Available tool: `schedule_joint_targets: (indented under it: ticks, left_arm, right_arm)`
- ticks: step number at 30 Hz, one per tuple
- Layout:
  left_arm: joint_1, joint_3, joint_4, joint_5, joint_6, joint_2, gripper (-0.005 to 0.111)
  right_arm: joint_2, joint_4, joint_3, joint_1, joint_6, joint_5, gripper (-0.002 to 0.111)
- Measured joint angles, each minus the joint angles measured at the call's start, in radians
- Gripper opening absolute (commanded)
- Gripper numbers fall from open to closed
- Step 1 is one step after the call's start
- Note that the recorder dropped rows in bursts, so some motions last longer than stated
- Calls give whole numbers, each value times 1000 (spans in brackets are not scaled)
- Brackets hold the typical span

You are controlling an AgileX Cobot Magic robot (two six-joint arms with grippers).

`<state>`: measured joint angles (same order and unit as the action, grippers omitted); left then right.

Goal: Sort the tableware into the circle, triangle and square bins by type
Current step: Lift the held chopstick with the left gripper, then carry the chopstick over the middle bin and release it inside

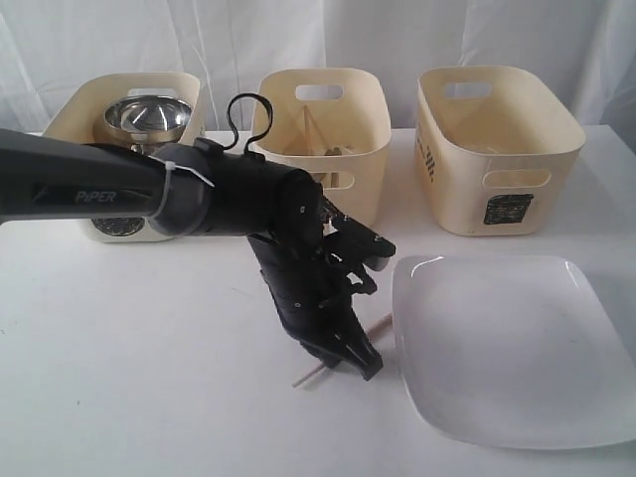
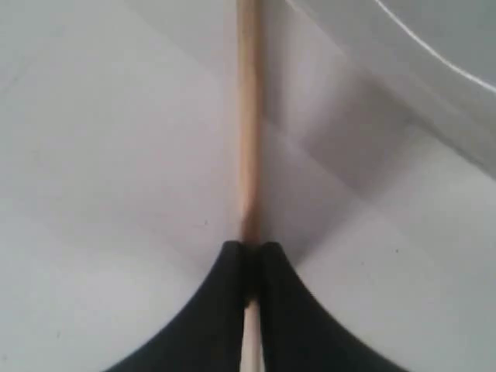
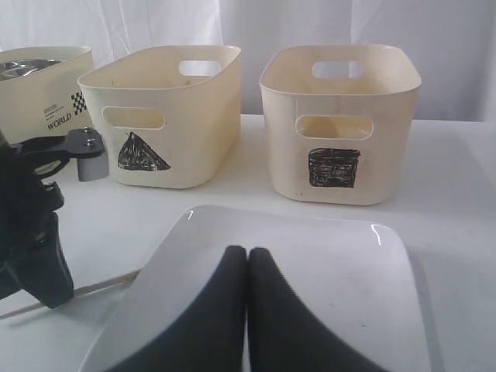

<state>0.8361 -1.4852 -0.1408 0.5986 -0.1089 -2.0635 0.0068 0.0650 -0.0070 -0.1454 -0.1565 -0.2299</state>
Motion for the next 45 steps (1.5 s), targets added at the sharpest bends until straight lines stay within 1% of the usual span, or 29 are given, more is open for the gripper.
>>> schedule_joint_targets:
  ticks: [5, 9, 12, 19, 26, 33, 37, 41, 45]
  left_arm:
    - [-5, 2, 31, 74, 0, 69, 0]
    - [-32, 4, 53, 164, 0, 115, 0]
    - [-59, 32, 59, 202, 2, 135, 0]
    - [-109, 99, 96, 240, 2, 178, 0]
    - [-113, 110, 130, 220, 18, 289, 0]
    - [-113, 110, 148, 238, 23, 391, 0]
    - [-113, 110, 167, 164, 49, 446, 0]
    - [-113, 86, 201, 86, 74, 458, 0]
    - [-115, 41, 258, -38, 102, 439, 0]
  right_arm:
    - [0, 0, 0, 0, 0, 0, 0]
    - [0, 0, 0, 0, 0, 0, 0]
    - [0, 0, 0, 0, 0, 0, 0]
    - [0, 0, 0, 0, 0, 0, 0]
    - [0, 0, 0, 0, 0, 0, 0]
    - [0, 0, 0, 0, 0, 0, 0]
    - [0, 0, 0, 0, 0, 0, 0]
    - [0, 0, 0, 0, 0, 0, 0]
    - [0, 0, 0, 0, 0, 0, 0]
